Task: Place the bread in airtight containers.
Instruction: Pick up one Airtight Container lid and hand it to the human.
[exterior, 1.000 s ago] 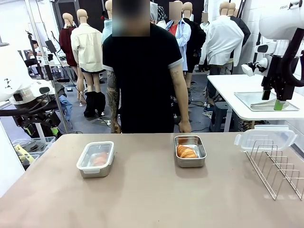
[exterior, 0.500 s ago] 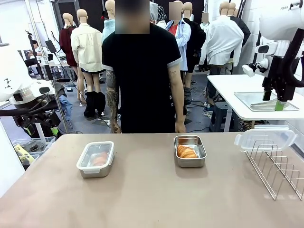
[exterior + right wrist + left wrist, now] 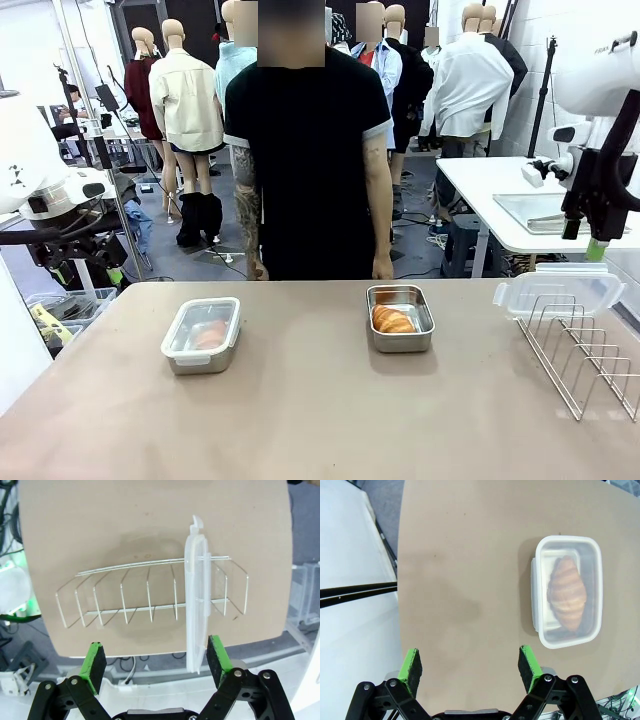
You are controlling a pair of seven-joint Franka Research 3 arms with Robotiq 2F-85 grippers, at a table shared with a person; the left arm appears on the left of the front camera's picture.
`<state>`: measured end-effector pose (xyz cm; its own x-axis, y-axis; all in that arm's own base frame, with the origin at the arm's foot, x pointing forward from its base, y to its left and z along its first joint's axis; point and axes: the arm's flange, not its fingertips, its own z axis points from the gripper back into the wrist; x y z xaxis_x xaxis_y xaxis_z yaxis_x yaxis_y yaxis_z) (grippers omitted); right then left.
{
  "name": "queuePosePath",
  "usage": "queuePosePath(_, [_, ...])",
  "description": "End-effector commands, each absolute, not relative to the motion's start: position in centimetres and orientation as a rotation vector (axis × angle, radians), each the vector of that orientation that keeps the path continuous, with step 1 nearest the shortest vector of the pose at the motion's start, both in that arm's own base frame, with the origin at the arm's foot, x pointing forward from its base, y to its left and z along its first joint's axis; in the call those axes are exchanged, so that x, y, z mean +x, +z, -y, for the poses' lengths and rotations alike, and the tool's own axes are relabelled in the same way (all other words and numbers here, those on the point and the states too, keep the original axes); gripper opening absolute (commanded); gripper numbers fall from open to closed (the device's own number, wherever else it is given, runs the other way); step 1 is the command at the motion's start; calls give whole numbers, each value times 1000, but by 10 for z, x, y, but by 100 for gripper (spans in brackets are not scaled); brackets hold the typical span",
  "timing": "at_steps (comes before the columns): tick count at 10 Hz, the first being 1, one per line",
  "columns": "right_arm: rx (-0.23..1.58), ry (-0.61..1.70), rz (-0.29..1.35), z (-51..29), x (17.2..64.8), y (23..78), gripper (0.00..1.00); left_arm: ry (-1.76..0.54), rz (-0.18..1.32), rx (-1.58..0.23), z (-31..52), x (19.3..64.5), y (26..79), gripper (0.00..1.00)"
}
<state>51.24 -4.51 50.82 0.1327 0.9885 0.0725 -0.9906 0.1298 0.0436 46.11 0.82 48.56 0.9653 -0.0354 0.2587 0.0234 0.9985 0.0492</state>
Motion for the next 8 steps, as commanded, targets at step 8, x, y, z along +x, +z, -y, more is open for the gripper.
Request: queuePosePath(8, [-99,1447,8,43,561,463,100,-13,263,52,-8,459,485,100])
